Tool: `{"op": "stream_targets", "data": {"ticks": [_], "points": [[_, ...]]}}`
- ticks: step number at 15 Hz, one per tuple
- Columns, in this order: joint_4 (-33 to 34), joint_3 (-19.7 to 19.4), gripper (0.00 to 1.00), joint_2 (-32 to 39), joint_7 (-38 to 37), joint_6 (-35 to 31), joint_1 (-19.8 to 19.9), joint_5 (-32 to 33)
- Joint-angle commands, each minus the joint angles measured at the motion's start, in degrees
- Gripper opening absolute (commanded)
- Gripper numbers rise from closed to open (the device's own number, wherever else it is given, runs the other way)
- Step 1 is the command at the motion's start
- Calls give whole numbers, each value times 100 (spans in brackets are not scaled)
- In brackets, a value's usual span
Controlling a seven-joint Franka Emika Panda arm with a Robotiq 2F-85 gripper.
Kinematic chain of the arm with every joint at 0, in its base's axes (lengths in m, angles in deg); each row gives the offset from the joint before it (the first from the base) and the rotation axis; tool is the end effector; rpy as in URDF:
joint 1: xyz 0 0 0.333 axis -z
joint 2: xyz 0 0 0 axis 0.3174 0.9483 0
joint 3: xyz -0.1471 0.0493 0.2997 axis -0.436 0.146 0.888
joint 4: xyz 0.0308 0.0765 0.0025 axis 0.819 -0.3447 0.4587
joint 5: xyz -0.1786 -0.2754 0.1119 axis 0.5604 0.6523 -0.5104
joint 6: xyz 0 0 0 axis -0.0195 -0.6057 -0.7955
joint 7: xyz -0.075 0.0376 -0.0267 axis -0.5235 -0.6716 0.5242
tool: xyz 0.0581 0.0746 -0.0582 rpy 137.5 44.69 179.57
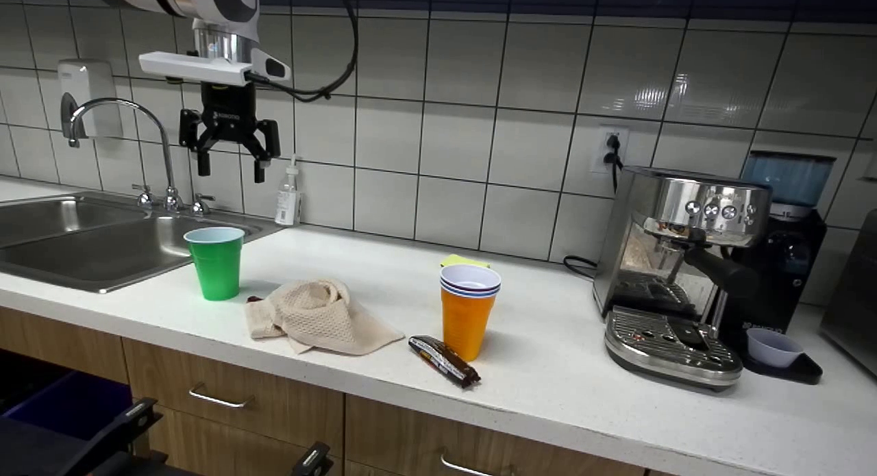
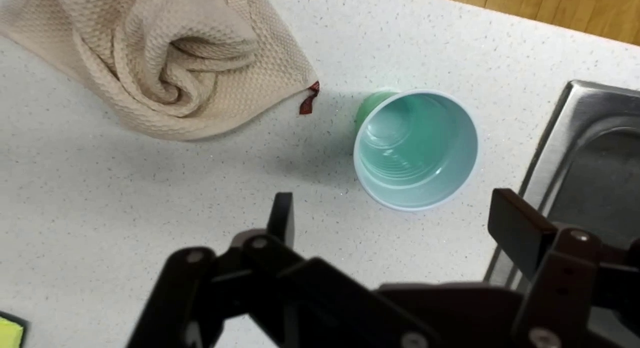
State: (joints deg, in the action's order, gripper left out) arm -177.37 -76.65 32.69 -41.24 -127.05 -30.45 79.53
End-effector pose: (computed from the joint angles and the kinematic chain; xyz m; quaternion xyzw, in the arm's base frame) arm 0.4778 0.1866 0.3989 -0.9919 -0.1268 0.0036 0.0109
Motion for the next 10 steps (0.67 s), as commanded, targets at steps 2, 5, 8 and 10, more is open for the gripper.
{"op": "stream_targets", "data": {"ticks": [2, 5, 8, 10], "points": [[169, 43, 100, 348, -503, -86, -85, 278], [247, 15, 100, 545, -625, -96, -121, 314], [342, -11, 100, 725, -705, -77, -131, 324], [424, -23, 100, 852, -713, -46, -130, 293]]}}
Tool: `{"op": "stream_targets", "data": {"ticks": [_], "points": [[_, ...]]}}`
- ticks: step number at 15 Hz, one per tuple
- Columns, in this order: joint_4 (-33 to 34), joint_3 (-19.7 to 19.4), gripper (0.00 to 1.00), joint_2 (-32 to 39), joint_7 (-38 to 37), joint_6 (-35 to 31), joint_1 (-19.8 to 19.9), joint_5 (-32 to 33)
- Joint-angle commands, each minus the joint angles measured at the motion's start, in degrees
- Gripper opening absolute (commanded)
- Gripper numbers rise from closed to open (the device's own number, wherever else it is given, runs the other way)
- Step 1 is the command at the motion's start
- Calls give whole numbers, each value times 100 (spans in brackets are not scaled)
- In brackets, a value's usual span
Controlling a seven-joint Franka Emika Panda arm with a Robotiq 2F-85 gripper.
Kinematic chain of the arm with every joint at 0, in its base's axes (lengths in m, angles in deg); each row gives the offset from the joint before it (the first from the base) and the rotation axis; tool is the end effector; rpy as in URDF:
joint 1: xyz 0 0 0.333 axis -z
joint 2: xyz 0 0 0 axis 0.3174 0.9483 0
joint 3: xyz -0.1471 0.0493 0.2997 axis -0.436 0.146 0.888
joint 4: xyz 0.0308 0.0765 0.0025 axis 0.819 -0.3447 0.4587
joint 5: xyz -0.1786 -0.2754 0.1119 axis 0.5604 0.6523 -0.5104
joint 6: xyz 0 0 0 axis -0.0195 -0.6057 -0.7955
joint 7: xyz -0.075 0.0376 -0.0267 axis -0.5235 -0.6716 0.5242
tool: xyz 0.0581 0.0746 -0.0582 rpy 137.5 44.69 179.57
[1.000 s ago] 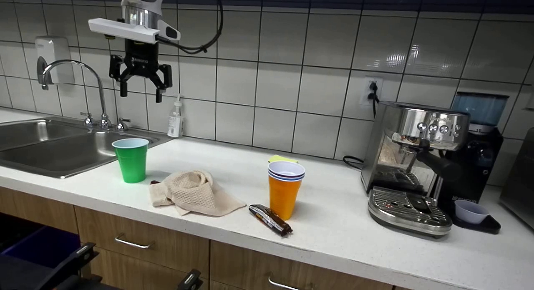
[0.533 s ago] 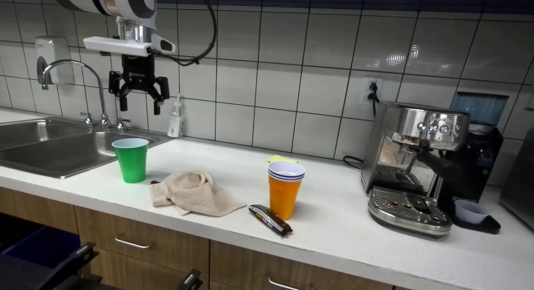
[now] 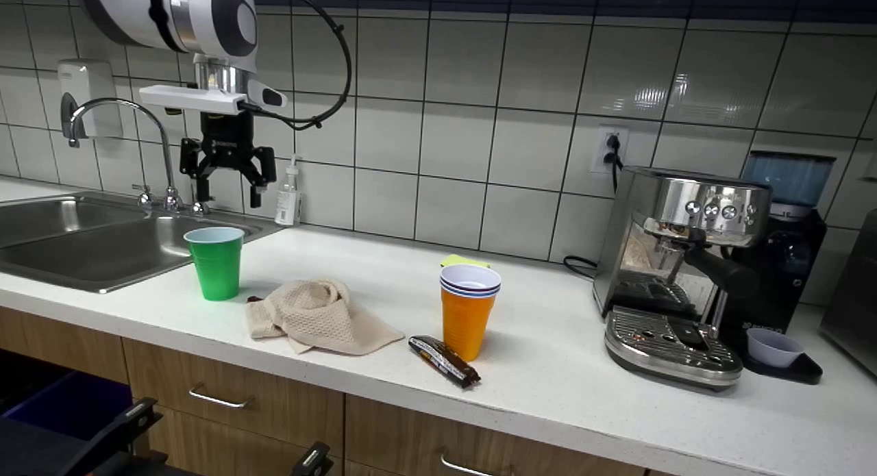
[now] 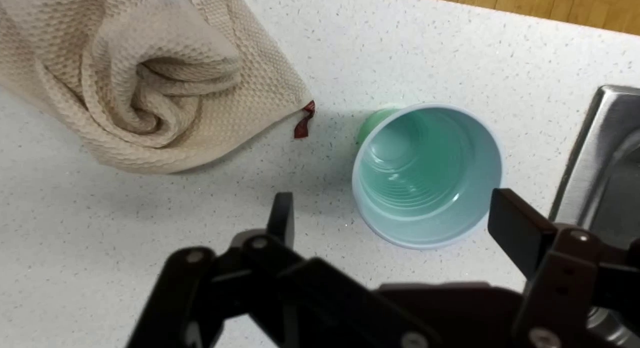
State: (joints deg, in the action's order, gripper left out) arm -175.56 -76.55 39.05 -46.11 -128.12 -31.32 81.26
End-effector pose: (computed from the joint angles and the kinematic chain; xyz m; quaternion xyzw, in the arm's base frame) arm 0.4899 0.1988 0.3557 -0.9943 -0.1021 0.0317 0.0002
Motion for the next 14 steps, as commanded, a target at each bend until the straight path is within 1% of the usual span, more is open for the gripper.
{"op": "stream_targets", "data": {"ticks": [1, 9, 14], "points": [[289, -42, 100, 281, -224, 72, -43, 116], [562, -142, 100, 732, -207, 159, -47, 91], [612, -190, 100, 887, -179, 239, -46, 59]]}}
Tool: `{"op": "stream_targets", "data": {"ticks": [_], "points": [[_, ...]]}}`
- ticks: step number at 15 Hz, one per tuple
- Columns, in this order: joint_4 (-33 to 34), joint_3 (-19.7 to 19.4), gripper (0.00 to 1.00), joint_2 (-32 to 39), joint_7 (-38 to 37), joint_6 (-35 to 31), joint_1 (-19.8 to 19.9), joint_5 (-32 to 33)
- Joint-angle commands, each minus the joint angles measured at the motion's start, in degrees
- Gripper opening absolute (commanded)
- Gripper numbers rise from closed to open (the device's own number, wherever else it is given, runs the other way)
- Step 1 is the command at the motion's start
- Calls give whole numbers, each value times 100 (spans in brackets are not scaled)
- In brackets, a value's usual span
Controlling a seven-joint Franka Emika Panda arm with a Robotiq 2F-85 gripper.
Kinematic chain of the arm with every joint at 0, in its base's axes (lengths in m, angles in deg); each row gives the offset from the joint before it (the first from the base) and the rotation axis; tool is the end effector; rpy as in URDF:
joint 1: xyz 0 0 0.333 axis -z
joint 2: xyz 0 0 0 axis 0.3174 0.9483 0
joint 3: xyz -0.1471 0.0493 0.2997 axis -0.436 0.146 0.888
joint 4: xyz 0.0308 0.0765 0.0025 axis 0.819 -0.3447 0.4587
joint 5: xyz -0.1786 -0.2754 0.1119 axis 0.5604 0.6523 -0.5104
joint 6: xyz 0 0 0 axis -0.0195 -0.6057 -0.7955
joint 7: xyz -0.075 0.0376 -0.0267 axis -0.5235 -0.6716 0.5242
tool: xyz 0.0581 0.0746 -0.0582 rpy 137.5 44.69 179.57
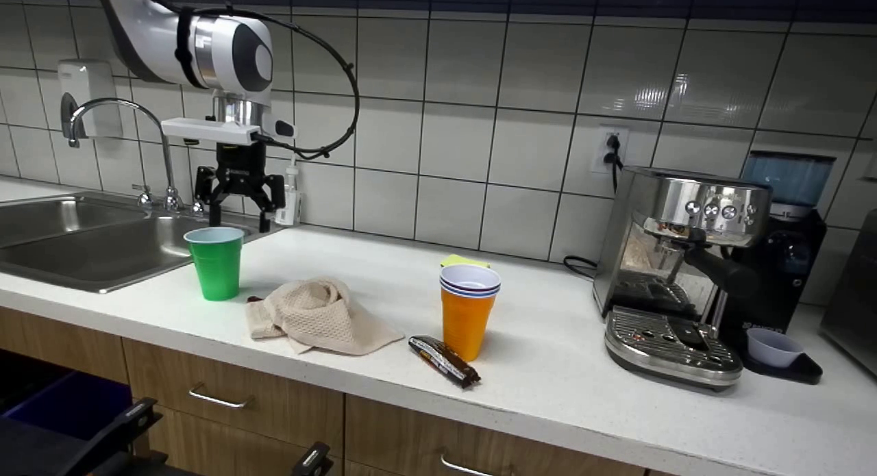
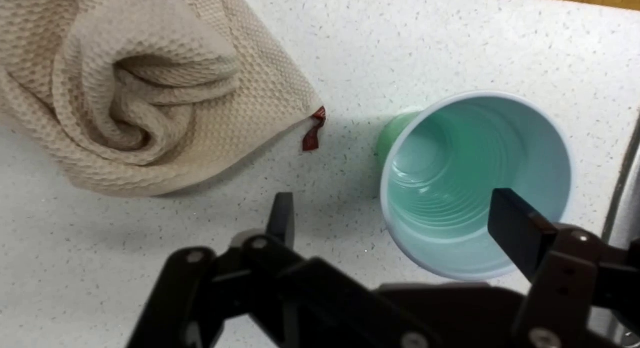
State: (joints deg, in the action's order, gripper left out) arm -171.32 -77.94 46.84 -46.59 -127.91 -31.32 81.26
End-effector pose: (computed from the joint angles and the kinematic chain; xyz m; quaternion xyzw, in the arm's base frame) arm 0.5154 0.1940 0.3098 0.9943 0.0846 -0.0649 0.0017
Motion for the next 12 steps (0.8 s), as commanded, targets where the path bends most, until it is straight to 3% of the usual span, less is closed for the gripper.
{"op": "stream_targets", "data": {"ticks": [1, 12], "points": [[187, -59, 100, 126, -139, 222, -47, 55], [218, -136, 100, 306, -508, 186, -119, 82]]}}
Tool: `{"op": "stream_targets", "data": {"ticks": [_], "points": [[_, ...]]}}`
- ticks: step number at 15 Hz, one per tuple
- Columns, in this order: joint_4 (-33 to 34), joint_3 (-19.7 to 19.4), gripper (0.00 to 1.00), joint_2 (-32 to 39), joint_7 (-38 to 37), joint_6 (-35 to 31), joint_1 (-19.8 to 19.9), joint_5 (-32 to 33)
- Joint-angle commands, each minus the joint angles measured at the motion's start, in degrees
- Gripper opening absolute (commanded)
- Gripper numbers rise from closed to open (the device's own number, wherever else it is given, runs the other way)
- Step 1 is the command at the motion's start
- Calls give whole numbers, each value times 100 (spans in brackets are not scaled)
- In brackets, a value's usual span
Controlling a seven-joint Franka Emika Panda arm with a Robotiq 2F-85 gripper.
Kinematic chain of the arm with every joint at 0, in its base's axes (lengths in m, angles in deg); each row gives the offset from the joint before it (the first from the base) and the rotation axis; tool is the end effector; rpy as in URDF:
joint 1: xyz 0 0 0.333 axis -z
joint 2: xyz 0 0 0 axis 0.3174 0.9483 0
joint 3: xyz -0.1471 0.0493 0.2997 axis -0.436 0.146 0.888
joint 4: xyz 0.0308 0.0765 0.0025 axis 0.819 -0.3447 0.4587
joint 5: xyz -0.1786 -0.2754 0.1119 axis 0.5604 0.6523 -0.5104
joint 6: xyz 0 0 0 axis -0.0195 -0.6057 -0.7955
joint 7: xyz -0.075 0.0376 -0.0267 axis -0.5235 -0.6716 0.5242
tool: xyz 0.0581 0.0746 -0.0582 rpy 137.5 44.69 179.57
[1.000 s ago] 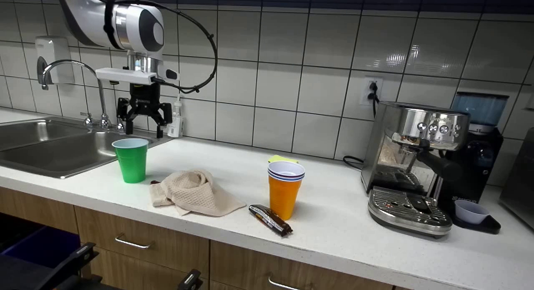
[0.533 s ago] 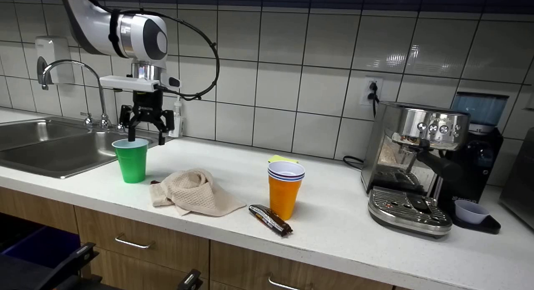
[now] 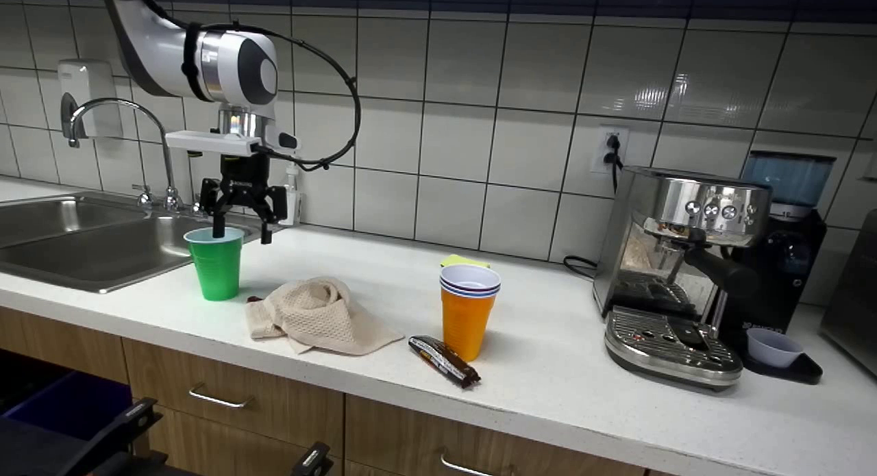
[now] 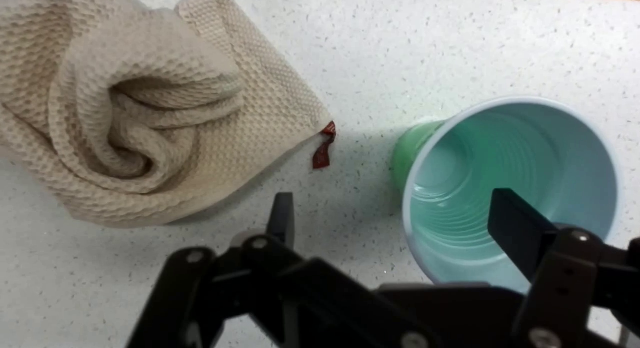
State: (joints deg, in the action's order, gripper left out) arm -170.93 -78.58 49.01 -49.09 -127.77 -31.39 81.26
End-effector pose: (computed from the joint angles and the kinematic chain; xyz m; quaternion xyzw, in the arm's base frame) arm 0.5178 0.1894 0.2910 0.9950 0.0578 -0.0811 0.0072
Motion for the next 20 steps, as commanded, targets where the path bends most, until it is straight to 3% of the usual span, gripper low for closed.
{"op": "stream_targets", "data": {"ticks": [1, 6, 7, 8, 17, 20], "points": [[185, -74, 100, 103, -283, 175, -120, 85], [213, -84, 100, 183, -394, 202, -172, 92], [217, -86, 75, 197, -411, 202, -177, 83], [221, -86, 74, 203, -422, 206, -180, 77], [231, -82, 2, 189, -465, 199, -174, 50], [234, -77, 0, 158, -463, 187, -170, 37]]}}
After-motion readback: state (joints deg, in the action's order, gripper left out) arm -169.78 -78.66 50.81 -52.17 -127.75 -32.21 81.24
